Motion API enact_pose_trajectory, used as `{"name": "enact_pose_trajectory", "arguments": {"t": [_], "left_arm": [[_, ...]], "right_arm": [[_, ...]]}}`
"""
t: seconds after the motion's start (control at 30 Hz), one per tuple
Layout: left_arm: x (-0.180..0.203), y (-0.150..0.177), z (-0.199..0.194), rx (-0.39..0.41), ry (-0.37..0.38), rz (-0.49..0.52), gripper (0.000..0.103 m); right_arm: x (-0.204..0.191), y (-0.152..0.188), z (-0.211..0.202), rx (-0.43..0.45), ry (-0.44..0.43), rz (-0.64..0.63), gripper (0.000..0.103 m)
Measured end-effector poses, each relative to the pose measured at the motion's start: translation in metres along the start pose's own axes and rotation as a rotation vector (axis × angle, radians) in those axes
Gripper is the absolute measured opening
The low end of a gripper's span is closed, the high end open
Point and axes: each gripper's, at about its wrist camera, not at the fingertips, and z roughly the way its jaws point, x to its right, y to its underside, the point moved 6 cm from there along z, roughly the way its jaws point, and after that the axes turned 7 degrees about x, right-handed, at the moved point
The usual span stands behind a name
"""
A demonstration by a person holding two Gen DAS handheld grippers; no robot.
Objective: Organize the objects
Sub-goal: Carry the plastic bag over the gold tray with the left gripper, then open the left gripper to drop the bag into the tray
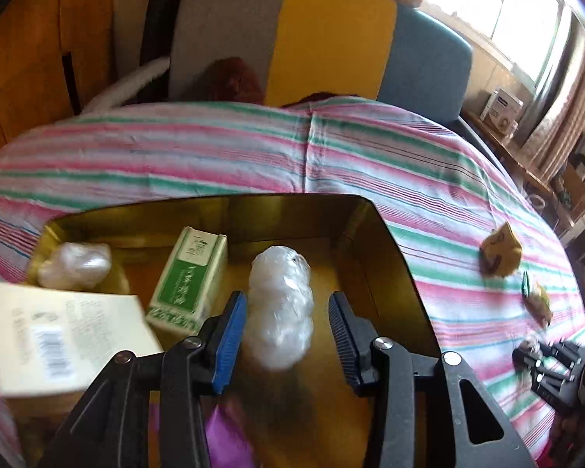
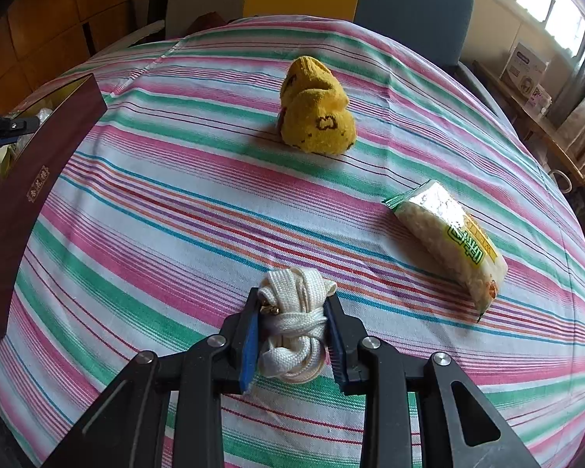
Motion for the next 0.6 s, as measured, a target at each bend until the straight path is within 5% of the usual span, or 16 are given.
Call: {"name": "enact_pose_trajectory", "arguments": {"t": [0.6], "left_arm": [[0.011,0.024,-0.107,0.154,-0.017,0.131,0.045]], "right_arm": [[-0.002,0.000,-0.001,0.010,0.022,-0.021,0.031]]}}
